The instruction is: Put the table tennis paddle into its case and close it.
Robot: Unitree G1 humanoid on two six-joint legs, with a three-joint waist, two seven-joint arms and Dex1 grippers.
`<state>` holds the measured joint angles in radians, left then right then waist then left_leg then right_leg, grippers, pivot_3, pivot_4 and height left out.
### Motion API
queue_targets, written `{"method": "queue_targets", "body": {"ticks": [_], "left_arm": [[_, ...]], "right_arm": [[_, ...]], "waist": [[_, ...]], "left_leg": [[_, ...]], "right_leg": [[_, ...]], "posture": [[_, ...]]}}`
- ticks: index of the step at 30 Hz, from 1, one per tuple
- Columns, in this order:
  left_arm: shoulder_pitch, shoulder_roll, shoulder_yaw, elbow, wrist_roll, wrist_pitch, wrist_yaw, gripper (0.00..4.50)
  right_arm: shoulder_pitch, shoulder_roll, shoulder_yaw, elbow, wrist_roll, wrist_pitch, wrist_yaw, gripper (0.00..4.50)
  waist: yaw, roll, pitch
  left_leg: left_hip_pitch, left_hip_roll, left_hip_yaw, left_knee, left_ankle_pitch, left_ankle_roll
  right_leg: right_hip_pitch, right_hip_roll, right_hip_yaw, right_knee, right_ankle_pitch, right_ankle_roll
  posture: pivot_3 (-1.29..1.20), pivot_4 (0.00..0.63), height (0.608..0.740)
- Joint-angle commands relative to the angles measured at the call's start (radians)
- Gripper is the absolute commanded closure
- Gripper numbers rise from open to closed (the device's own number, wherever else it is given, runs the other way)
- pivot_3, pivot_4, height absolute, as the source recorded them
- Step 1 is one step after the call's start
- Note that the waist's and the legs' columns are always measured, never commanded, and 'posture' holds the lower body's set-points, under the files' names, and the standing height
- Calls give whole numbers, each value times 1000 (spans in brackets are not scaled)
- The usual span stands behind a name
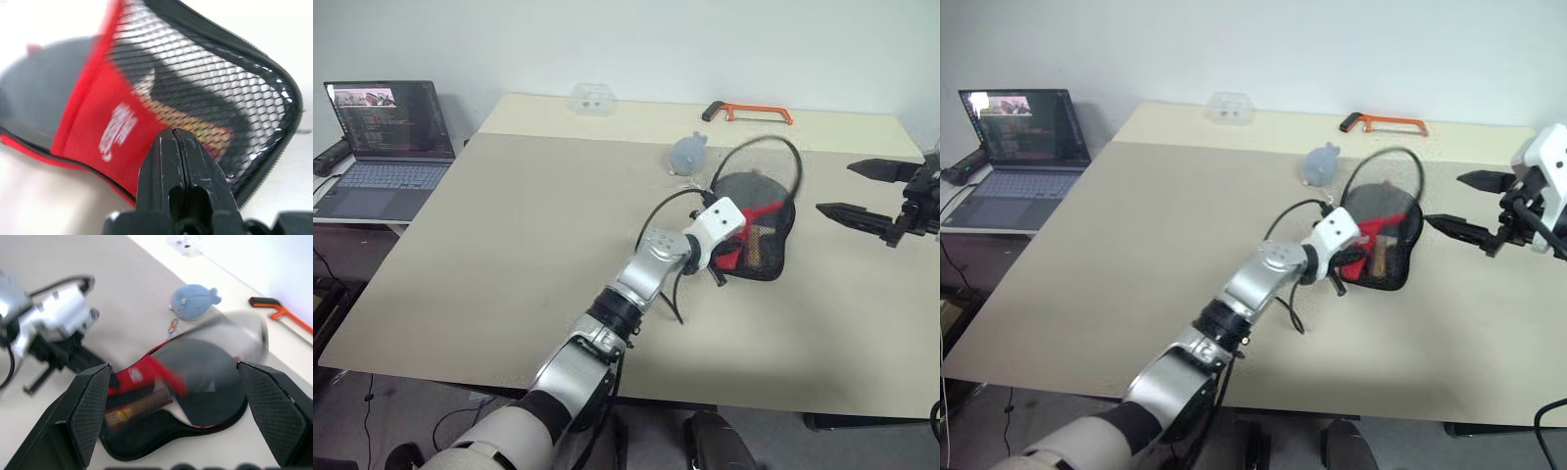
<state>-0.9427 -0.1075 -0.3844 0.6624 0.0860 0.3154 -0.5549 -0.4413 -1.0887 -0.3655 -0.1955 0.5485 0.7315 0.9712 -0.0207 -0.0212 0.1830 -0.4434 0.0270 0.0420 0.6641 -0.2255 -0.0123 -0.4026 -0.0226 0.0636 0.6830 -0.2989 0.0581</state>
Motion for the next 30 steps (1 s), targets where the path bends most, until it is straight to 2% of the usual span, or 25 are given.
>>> {"method": "queue_targets", "body": {"ticks": [1, 4, 7, 12, 14, 16, 18, 21, 23, 25, 28, 30], "left_arm": [[-83, -57, -8, 135, 54, -54, 91, 4484], [-136, -75, 6, 227, 70, -98, 147, 4484], [-164, -76, 43, 235, 43, -149, 150, 4484], [-135, -44, 98, 72, -64, -158, -26, 4484], [-100, 23, 101, -81, -111, -93, -144, 4484], [-69, 94, 141, -253, -201, 44, -242, 4139], [-50, 140, 170, -362, -264, 148, -283, 3589], [6, 298, 236, -536, -408, 330, -422, 2476], [49, 392, 281, -594, -486, 417, -485, 1799], [83, 464, 287, -619, -501, 433, -510, 1058], [109, 536, 336, -635, -557, 474, -535, 34], [106, 560, 376, -621, -586, 494, -524, 34]], "right_arm": [[1, -26, -46, -14, -6, -16, -13, 0], [10, -28, -59, -22, -2, -8, -16, 0], [18, -23, -67, -31, 9, 16, -29, 0], [5, 30, -66, -51, 70, 107, -90, 0], [-17, 96, -68, -23, 107, 184, -169, 0], [-29, 176, -79, 23, 128, 251, -255, 0], [-41, 233, -104, 50, 153, 301, -316, 0], [-33, 367, -177, 72, 237, 392, -417, 0], [-23, 440, -208, 77, 265, 437, -485, 0], [-18, 484, -229, 83, 280, 465, -530, 0], [-1, 532, -249, 91, 293, 474, -574, 0], [15, 559, -254, 95, 301, 474, -592, 0]], "waist": [[-3, 0, 0], [-3, 0, 0], [-3, 1, 0], [-3, 1, 0], [-4, 1, 0], [-9, 1, -1], [-12, 1, -1], [-13, 1, -1], [-17, 2, -1], [-15, 3, -1], [-9, 2, -1], [-6, 2, -1]], "left_leg": [[0, 0, 0, 0, 0, 0], [0, 0, 0, 0, 0, 0], [0, 0, 0, 0, 0, 0], [0, 1, 0, 0, 0, -1], [0, 1, 0, 0, 1, -1], [2, 2, 1, -1, 2, -4], [4, 2, 1, -1, 4, -7], [7, 2, 2, -2, 4, -6], [9, 3, 3, -2, 4, -6], [10, 4, 2, -2, 5, -8], [10, 3, 1, -1, 5, -7], [9, 3, -1, 0, 5, -6]], "right_leg": [[0, 0, 0, 0, 0, 0], [0, 0, 1, 1, 0, 0], [0, 0, 1, 1, 0, 0], [0, 0, 1, 1, 0, 0], [0, 0, 1, 1, 0, 0], [0, 0, 2, 2, 0, 0], [0, 1, 3, 4, 0, 0], [0, 2, 5, 11, -1, -2], [0, 3, 6, 14, -2, -3], [0, 3, 5, 16, -2, -4], [0, 2, 4, 16, -2, -4], [2, 1, 2, 15, -2, -4]], "posture": [[0, 150, 740], [0, 150, 740], [0, 150, 740], [0, 150, 740], [0, 150, 740], [0, 150, 740], [0, 150, 740], [0, 150, 740], [0, 150, 740], [0, 150, 740], [0, 150, 740], [0, 150, 740]]}}
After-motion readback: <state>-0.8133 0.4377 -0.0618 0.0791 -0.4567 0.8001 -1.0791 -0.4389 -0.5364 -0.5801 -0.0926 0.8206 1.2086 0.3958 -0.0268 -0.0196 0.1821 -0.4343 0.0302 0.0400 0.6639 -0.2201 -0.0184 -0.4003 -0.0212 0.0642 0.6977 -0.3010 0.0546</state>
